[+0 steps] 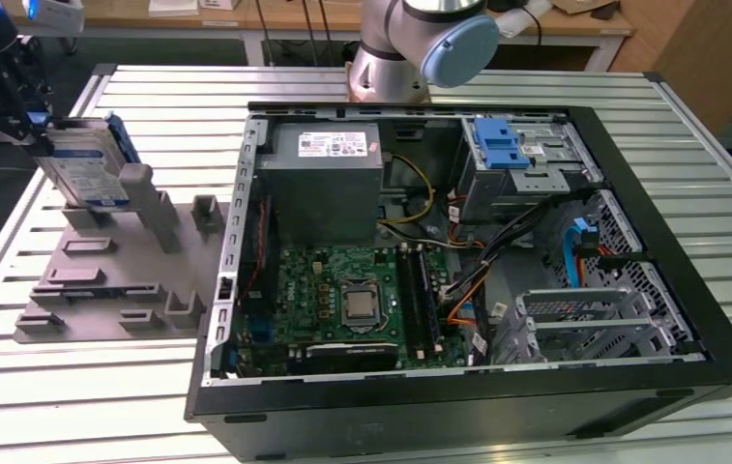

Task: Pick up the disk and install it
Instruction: 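Pick up the disk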

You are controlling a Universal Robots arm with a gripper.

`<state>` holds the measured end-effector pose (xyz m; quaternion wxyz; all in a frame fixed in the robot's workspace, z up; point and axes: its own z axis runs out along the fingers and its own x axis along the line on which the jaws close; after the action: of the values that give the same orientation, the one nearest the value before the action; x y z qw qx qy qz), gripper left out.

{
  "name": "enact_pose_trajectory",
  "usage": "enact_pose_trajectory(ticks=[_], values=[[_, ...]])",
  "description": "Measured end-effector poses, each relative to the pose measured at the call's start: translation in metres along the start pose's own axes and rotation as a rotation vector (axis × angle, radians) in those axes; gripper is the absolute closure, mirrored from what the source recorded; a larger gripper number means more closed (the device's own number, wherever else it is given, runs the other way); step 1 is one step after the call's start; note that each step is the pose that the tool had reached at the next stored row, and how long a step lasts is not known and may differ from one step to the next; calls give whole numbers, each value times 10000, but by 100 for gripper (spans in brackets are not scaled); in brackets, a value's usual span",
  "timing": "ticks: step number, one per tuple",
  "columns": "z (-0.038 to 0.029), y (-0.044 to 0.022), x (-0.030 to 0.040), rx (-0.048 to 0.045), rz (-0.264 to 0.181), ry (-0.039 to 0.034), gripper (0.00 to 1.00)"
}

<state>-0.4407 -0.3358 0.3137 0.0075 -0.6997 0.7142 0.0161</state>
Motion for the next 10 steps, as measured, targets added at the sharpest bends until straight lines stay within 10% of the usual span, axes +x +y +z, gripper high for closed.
enact_pose_trajectory(ticks=[10], values=[[-32,0,-1,-1,0,1,63]])
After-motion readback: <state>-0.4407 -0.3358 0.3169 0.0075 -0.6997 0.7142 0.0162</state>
